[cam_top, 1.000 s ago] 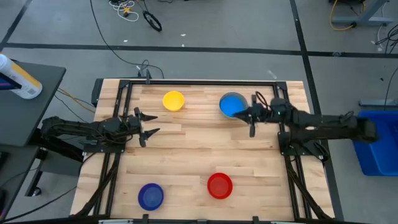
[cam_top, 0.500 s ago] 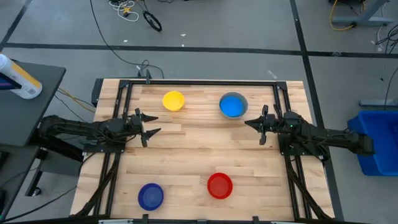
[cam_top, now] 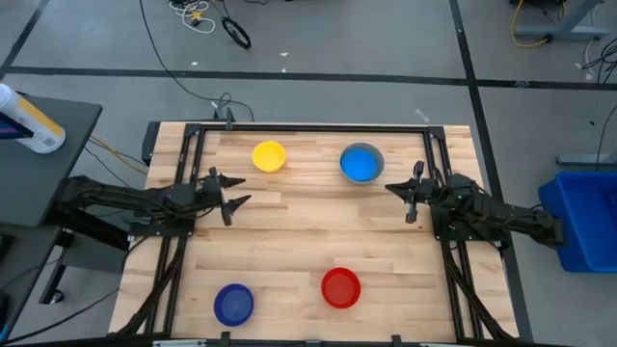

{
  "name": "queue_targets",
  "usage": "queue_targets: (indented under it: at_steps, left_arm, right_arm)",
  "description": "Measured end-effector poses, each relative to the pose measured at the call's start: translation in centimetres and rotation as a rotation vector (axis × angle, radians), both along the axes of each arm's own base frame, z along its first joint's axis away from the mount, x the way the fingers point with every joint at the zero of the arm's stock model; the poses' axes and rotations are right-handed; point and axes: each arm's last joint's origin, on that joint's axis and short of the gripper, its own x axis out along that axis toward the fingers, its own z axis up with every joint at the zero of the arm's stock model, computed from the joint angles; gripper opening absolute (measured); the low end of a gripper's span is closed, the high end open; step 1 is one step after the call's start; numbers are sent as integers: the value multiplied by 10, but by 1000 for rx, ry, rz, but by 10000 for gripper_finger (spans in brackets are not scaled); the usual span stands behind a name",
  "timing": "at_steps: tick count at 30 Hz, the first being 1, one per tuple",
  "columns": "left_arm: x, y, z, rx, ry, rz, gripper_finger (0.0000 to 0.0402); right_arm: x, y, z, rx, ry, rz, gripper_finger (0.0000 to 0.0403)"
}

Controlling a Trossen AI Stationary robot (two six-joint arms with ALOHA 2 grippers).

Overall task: Nest bowls inside each other
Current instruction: Stack the yellow bowl on the blue bowl

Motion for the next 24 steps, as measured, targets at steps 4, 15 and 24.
queue_targets:
  at_steps: [4, 15, 24]
  left_arm:
    - [4, 4, -9, -81, 55, 53, 280]
    - [71, 34, 7, -45, 299, 89, 262]
    - [143, 84, 1, -77, 542, 150, 261]
  right_arm:
    - [1, 0, -1, -2, 19, 0, 4]
    - [0, -3, -2, 59, 4, -111, 11]
    - [1, -3, -2, 61, 9, -111, 11]
